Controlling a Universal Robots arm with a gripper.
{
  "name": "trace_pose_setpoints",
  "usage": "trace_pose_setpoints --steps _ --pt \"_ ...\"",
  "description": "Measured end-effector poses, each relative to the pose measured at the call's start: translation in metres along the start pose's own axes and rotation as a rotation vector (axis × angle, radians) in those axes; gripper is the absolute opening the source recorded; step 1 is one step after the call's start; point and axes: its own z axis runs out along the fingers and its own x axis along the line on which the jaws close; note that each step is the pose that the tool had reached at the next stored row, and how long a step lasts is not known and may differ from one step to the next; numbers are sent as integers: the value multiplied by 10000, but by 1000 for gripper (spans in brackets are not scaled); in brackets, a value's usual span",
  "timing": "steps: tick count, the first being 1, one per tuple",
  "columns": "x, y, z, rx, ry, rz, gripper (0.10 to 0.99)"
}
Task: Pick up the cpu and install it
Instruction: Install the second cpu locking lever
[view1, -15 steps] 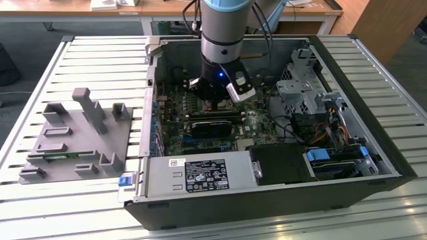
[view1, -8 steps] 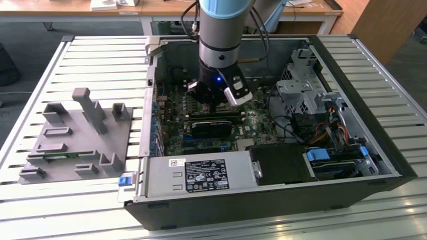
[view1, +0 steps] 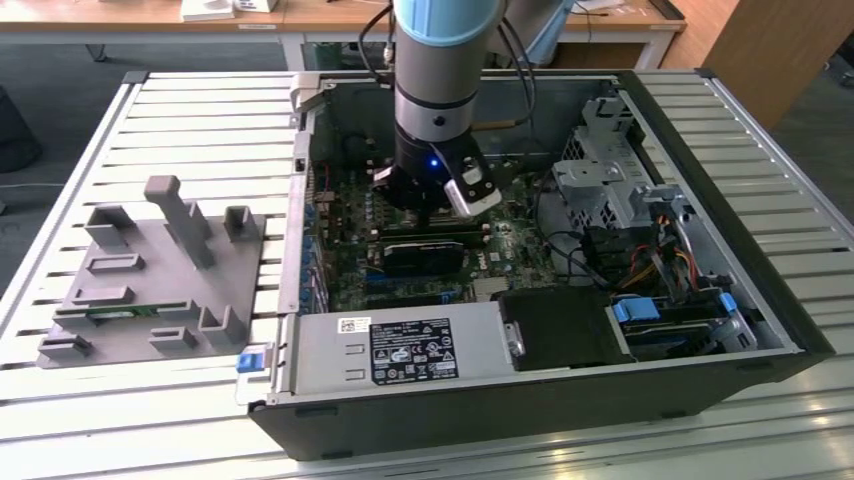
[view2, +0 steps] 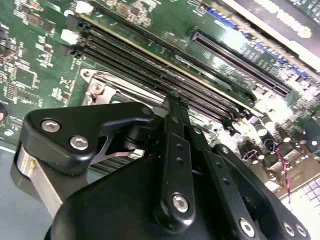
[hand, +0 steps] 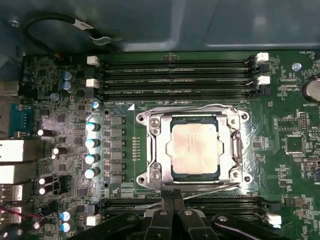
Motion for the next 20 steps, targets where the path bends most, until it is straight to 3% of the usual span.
trace_pose_setpoints --steps 5,11,20 --pt "67 -46 1 -193 -15 -4 110" --pt "89 -94 22 -744 -14 -9 110" --pt "167 -128 94 -1002 -67 -21 110"
